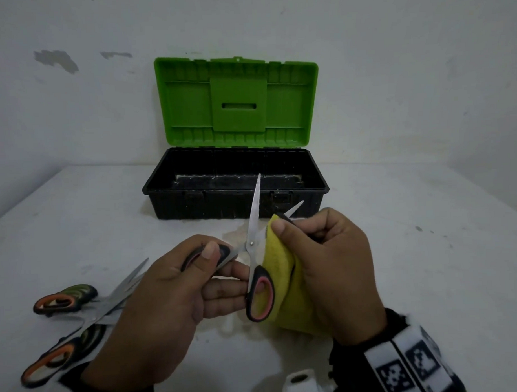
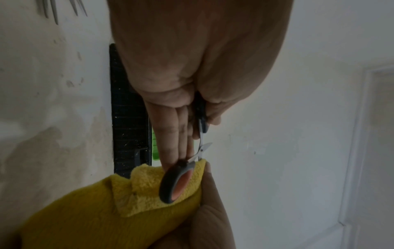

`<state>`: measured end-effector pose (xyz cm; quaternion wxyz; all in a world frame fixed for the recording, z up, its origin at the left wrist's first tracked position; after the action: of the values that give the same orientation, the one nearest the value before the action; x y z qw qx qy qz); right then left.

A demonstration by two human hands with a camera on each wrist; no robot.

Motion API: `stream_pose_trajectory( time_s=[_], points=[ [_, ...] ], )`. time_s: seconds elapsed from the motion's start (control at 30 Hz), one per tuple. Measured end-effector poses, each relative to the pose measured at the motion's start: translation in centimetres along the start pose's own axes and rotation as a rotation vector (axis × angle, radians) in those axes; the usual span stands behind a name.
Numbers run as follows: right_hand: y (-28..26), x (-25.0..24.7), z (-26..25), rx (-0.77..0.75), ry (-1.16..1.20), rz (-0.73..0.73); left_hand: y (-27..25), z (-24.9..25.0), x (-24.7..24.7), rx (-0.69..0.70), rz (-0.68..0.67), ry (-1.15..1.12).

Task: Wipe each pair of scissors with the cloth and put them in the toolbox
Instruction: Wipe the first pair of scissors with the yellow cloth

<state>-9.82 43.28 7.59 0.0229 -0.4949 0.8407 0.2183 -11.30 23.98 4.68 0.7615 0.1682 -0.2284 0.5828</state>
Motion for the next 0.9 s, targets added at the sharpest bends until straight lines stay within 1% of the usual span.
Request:
stream_pose_trajectory(
  time_s=[0.03,0.13,0.17,0.27,0.3,0.4,0.43,0.57,0.6,0.7,0.73,0.83,0.9],
  points=[
    [0.0,0.2,-0.1,-0.001,-0.003,-0.012,0.0,0.0,0.0,0.001,-0.001,0.003],
    [-0.7,1.3,-0.5,-0.002,-0.023,-0.106,0.0,0.1,-0.1,-0.002,-0.003,0.004],
    [-0.6,1.1,-0.5,-0.004,-0.022,-0.093,0.0,0.1,-0.1,-0.006,-0.004,0.002],
    [0.2,-0.6,0.2,-0.001,-0.002,0.020,0.0,-0.1,-0.1,-0.015,-0.009,0.004],
    [0.3,-0.7,0.2,0.000,-0.003,0.022,0.0,-0.2,-0.1,-0.017,-0.008,0.006],
    [-0.4,0.6,-0.3,-0.010,-0.034,-0.093,0.1,-0.2,-0.3,-0.015,-0.007,0.010],
    [-0.6,0.7,-0.3,-0.009,-0.038,-0.100,0.1,-0.2,-0.3,-0.017,-0.010,0.008],
    [0.4,-1.3,0.7,0.021,0.025,0.042,0.3,-0.4,0.0,-0.029,-0.025,0.020],
    [0.5,-1.3,0.7,0.023,0.022,0.040,0.4,-0.4,0.0,-0.029,-0.029,0.027],
    [0.1,-0.2,0.2,0.009,-0.003,-0.046,0.6,-0.2,0.0,-0.027,-0.037,0.038],
    [0.2,-0.3,0.1,0.012,-0.003,-0.040,0.6,-0.1,0.0,-0.027,-0.042,0.040],
    [1.1,-1.8,0.8,0.035,0.010,0.062,0.8,-0.1,0.4,-0.028,-0.060,0.052],
    [1.3,-1.8,0.7,0.035,0.004,0.058,0.9,0.0,0.5,-0.021,-0.068,0.063]
  ],
)
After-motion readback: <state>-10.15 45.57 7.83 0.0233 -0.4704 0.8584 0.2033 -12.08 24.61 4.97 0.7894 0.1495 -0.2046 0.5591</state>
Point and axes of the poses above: each hand's wrist, its own y-axis towards the middle knuckle, its own x-axis out of the palm, z = x × y, the point moved 10 cm from there along y, towards the middle knuckle, and after that the axes turned 15 degrees about -y, right-handed, at the moved point
